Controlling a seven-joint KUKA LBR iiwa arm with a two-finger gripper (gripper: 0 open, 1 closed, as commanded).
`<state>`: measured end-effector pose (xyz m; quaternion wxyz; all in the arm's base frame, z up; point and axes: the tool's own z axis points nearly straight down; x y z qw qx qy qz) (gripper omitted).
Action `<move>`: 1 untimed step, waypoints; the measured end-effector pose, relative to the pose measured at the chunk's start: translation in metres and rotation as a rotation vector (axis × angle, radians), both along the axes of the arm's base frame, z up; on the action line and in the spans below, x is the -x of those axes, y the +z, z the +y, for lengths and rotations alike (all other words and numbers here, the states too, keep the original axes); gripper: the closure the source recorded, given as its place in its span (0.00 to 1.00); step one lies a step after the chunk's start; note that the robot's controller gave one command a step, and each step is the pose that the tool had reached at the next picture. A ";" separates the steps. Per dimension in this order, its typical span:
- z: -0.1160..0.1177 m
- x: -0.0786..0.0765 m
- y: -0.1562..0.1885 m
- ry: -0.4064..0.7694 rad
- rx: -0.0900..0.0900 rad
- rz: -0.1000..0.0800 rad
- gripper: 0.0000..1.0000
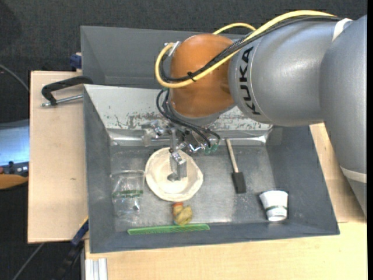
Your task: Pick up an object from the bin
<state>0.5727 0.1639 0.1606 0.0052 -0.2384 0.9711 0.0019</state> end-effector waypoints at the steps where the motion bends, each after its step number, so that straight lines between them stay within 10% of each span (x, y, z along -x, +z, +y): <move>1: -0.024 -0.014 -0.068 0.040 0.002 -0.002 0.00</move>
Offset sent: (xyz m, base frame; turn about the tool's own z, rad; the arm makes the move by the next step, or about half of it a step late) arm 0.0269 -0.0145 -0.0906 -0.1864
